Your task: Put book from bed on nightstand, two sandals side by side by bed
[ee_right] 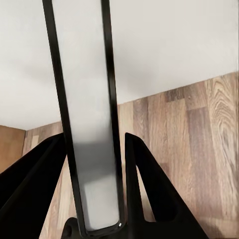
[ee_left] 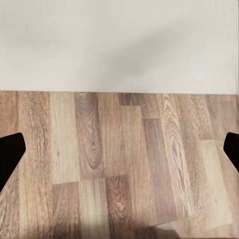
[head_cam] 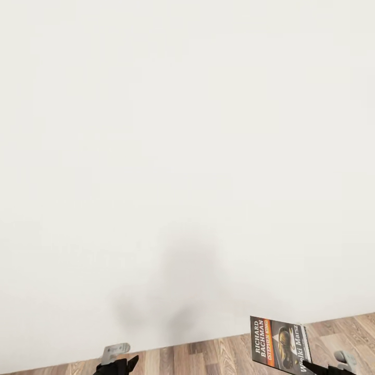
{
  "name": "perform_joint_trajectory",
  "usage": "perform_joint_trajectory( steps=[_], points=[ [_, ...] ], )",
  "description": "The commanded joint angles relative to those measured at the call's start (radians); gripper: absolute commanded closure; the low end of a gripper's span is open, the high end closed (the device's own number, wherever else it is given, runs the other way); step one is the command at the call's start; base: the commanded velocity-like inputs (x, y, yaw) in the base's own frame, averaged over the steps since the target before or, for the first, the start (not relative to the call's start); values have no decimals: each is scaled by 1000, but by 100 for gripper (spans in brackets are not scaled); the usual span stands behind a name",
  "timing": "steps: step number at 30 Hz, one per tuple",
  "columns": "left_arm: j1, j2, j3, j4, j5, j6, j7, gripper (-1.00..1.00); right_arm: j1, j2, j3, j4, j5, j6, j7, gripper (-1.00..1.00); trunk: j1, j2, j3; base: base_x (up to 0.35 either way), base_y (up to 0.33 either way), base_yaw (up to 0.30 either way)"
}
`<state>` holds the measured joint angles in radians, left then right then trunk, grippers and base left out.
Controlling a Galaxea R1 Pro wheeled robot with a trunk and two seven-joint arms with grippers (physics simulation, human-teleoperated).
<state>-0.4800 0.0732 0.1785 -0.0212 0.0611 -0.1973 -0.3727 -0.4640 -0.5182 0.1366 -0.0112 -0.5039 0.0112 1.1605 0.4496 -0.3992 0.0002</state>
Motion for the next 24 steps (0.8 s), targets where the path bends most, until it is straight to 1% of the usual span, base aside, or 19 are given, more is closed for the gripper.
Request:
perform_joint_trajectory(
  steps=[1,24],
  points=[
    [0,0,2,1,6,-1,-6,-100,-1,0,5,1,-8,1,2,100,0,-1,0,0,0,-278],
    [0,0,2,1,6,-1,-6,-100,-1,1,5,1,-8,1,2,100,0,-1,0,0,0,-263]
  ],
)
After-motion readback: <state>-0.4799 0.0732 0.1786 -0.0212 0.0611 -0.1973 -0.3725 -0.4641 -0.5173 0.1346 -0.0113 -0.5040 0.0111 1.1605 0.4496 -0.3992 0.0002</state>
